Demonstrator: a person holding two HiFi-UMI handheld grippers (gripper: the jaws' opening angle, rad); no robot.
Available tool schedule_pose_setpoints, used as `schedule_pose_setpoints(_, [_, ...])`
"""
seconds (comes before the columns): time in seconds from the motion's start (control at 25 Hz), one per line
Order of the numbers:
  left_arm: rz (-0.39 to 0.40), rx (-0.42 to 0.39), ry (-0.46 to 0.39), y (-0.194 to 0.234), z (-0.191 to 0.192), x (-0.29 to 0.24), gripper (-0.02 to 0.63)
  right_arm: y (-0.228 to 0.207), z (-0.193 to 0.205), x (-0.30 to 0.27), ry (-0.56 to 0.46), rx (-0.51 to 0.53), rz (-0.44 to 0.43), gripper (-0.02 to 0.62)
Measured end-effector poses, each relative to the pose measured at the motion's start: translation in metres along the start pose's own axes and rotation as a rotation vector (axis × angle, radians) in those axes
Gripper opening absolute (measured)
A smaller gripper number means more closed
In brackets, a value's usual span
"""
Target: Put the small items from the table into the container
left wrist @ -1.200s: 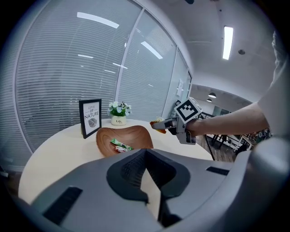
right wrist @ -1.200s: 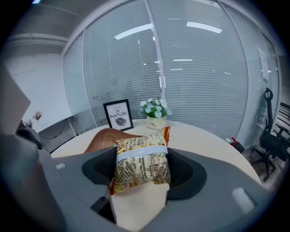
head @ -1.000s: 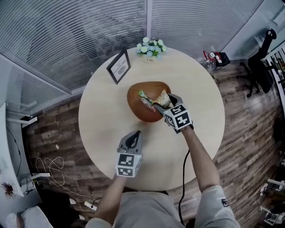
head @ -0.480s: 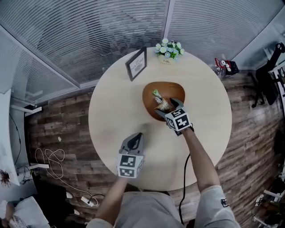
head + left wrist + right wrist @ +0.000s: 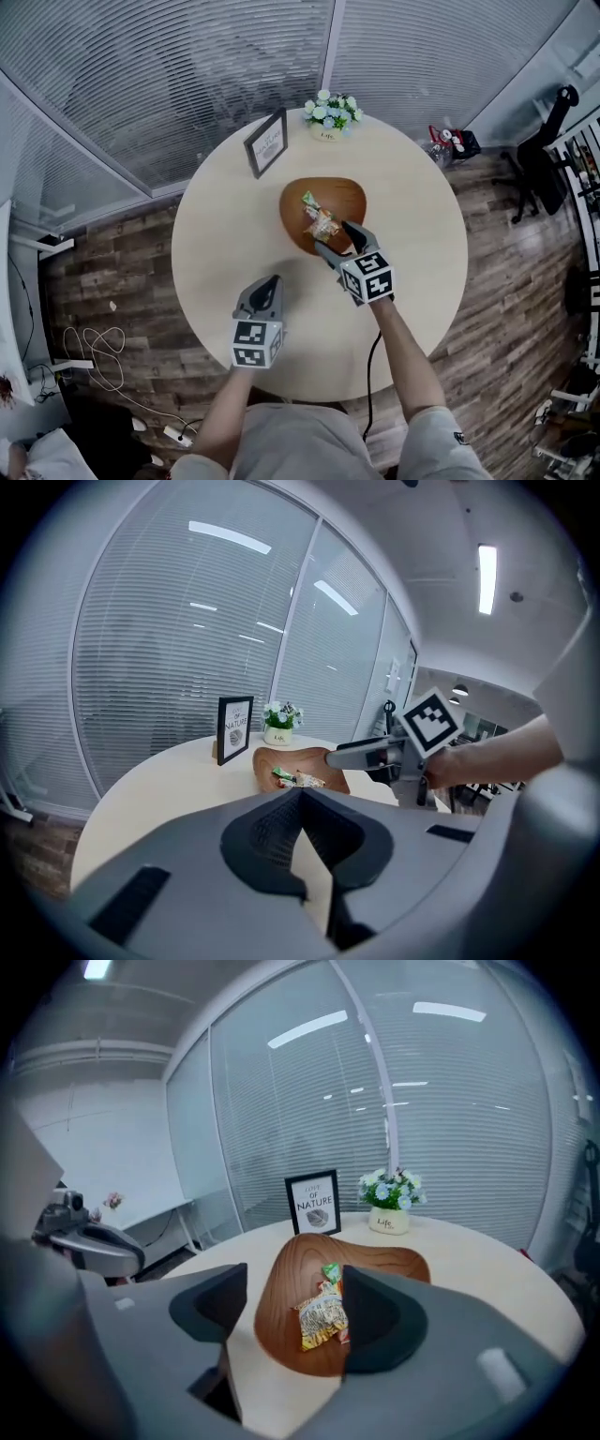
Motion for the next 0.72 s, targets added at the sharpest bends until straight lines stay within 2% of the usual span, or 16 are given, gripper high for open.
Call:
schedule_pose_setpoints(0.16, [0.017, -0.023, -0.013, -0.002, -0.006, 0.001, 0.006, 0.018, 0.000, 0.055, -0.104, -0.072, 0.129, 0.047])
schedule_pose_setpoints(0.2, [0.021, -0.028, -0.013, -0.003, -0.006, 0.002, 0.006, 0.024, 0.003, 0.068, -0.119, -0.091, 0.156, 0.016])
schedule_pose_setpoints(0.32, [0.034, -0.041, -0.011, -0.008, -0.007, 0.004, 0.006, 0.041, 0.015, 0.102, -0.139, -0.147, 0.236, 0.002])
schedule_pose_setpoints(0.48, [0.061, -0.056, 0.008, -0.023, 0.002, 0.008, 0.006, 0.062, 0.040, 0.132, -0.103, -0.220, 0.346, 0.002])
schedule_pose_setpoints(0.56, [0.076, -0.061, 0.021, -0.031, 0.009, 0.008, 0.006, 0.069, 0.051, 0.137, -0.083, -0.244, 0.372, 0.002])
schedule_pose_setpoints(0.72, [0.086, -0.070, 0.042, -0.041, 0.021, 0.012, 0.006, 0.081, 0.062, 0.138, -0.059, -0.253, 0.370, 0.002])
Point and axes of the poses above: the fingertips, and each gripper's own axes: x backward along the fingers, y to its left, z out of its underside, the point moved 9 cm from there along x, backward along the fingers, and after that the axes turned 6 degrees about -y, right-handed, at the moved point
